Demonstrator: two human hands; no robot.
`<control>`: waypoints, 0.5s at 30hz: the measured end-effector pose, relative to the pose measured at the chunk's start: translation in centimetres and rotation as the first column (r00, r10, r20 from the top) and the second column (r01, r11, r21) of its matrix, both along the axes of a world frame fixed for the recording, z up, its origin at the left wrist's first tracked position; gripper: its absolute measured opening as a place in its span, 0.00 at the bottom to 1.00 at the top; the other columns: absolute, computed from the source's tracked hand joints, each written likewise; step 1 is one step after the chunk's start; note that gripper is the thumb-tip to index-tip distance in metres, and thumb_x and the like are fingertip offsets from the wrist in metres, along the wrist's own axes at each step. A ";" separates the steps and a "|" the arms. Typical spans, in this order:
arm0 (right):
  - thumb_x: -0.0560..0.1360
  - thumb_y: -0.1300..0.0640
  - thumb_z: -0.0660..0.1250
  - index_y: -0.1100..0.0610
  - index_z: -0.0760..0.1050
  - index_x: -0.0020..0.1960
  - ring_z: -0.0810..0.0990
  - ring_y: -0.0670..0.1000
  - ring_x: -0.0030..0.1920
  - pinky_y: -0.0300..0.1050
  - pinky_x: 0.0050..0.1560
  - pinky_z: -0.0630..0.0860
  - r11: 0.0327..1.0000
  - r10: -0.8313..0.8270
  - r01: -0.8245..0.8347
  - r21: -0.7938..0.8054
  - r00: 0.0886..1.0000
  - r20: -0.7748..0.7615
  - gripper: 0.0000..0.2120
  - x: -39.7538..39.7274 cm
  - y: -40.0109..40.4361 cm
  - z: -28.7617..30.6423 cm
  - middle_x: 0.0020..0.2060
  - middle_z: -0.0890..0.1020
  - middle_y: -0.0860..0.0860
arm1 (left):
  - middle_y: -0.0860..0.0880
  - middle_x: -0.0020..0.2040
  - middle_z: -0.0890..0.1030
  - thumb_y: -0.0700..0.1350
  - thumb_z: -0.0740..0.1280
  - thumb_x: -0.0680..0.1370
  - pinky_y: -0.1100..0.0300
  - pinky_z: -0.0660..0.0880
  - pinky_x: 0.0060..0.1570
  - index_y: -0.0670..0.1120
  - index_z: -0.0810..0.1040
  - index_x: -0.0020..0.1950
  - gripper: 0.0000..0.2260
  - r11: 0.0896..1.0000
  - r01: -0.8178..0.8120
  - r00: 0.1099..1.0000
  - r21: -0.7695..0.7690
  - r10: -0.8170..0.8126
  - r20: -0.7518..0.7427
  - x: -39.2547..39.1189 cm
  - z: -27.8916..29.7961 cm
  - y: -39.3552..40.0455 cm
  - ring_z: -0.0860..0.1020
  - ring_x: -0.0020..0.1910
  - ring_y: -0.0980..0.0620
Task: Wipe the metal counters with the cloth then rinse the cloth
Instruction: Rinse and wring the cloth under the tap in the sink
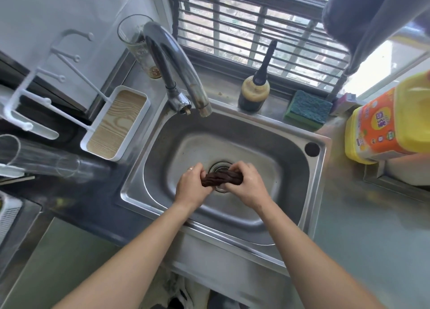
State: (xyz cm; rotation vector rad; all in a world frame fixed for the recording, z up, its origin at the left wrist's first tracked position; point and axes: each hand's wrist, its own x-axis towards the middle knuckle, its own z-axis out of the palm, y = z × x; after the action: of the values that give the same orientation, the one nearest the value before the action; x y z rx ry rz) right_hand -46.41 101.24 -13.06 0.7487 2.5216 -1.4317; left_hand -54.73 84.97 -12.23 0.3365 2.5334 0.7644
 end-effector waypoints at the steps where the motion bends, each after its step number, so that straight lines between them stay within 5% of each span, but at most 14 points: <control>1: 0.67 0.54 0.81 0.51 0.79 0.54 0.75 0.44 0.48 0.24 0.50 0.66 0.998 -0.041 0.041 -0.045 0.999 -0.002 0.19 0.4 0.3 0.4 0.47 0.78 0.48 | 0.50 0.39 0.78 0.47 0.76 0.64 0.54 0.68 0.37 0.51 0.66 0.42 0.19 1.000 -0.007 0.999 0.018 0.006 0.033 0.0 0.0 0.0 0.77 0.41 0.42; 6: 0.72 0.46 0.77 0.47 0.82 0.49 0.84 0.45 0.46 0.46 0.52 0.81 0.922 -0.286 0.267 -0.279 0.958 -0.027 0.09 1.5 0.2 2.4 0.43 0.86 0.45 | 0.46 0.60 0.71 0.46 0.73 0.71 0.56 0.69 0.57 0.47 0.64 0.62 0.25 0.968 -0.234 0.964 0.092 0.218 0.151 1.1 1.4 1.1 0.71 0.57 0.47; 8: 0.73 0.43 0.74 0.50 0.81 0.46 0.84 0.49 0.42 0.51 0.48 0.83 0.870 -0.395 0.372 -0.322 0.918 -0.007 0.10 1.6 -1.0 3.3 0.40 0.85 0.47 | 0.42 0.63 0.73 0.47 0.68 0.76 0.51 0.70 0.62 0.44 0.67 0.63 0.18 0.901 -0.425 0.877 0.093 0.383 0.290 1.4 2.5 1.8 0.72 0.60 0.43; 11: 0.74 0.50 0.73 0.54 0.78 0.46 0.80 0.47 0.40 0.49 0.47 0.79 0.870 -0.411 0.394 -0.298 0.911 0.003 0.08 1.7 -2.4 4.2 0.37 0.82 0.47 | 0.42 0.57 0.83 0.54 0.61 0.82 0.48 0.79 0.51 0.42 0.78 0.62 0.18 0.712 -0.677 0.524 0.187 0.289 0.801 1.9 4.7 2.2 0.82 0.53 0.43; 15: 0.75 0.63 0.72 0.61 0.78 0.46 0.76 0.45 0.36 0.39 0.38 0.73 0.873 -0.370 0.359 -0.329 0.928 0.031 0.04 2.2 -3.6 5.4 0.35 0.80 0.48 | 0.43 0.54 0.84 0.43 0.63 0.83 0.58 0.82 0.39 0.45 0.78 0.61 0.09 0.695 -0.622 0.618 0.360 0.154 0.771 2.5 5.2 0.9 0.84 0.47 0.49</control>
State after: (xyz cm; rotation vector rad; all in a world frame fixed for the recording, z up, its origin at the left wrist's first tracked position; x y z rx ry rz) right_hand -44.24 97.64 -7.63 1.1856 2.1467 -1.9352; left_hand -52.19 85.85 -7.03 -0.3453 1.5684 1.5546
